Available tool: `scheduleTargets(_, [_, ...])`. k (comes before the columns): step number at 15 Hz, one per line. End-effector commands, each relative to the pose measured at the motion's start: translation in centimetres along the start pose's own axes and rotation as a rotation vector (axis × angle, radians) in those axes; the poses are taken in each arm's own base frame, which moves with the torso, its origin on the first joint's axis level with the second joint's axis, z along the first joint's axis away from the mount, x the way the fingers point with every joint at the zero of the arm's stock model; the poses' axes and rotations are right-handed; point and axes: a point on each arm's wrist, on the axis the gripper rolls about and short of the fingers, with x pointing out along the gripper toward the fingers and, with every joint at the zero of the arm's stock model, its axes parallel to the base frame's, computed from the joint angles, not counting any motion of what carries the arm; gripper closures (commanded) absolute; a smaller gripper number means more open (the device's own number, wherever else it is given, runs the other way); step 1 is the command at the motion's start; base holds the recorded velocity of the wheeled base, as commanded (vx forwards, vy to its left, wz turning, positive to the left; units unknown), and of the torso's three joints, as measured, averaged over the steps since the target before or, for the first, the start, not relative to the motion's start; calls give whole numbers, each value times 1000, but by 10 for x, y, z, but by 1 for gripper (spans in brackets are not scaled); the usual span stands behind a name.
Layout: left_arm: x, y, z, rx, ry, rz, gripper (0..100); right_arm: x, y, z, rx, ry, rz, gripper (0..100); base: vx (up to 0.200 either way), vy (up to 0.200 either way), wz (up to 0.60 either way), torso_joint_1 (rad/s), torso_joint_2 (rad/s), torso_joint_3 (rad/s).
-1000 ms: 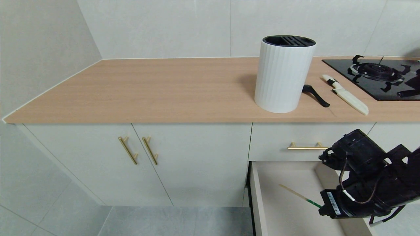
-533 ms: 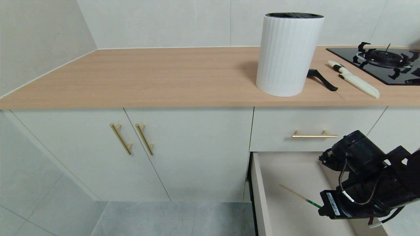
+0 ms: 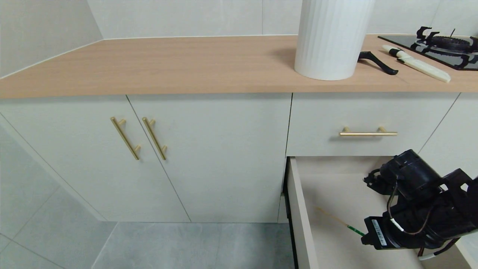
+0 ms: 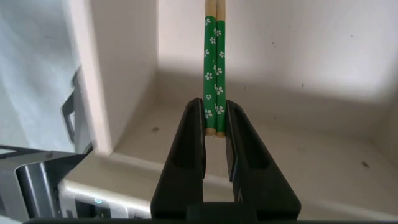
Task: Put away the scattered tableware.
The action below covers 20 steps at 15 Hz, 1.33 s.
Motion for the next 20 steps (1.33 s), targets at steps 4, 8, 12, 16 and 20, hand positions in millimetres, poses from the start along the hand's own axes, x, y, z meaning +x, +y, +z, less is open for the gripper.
scheduleTargets(4, [0,0,0,0,2,1,0,-3,0,0,-2,-64,28,100,0,0,0,-40,107,60])
scheduleTargets(8, [0,0,0,0,2,1,0,27,1,5,6,-174,17,100,0,0,0,0,0,0])
scheduleTargets(12, [0,0,0,0,2,1,0,74,-2,6,34,-197,-62,100,0,0,0,0,0,0])
scheduleTargets(16, [0,0,0,0,2,1,0,102,-4,2,33,-169,-74,100,0,0,0,0,0,0])
scheduleTargets(20, [0,0,0,0,2,1,0,126,-6,-3,30,-123,-94,100,0,0,0,0,0,0])
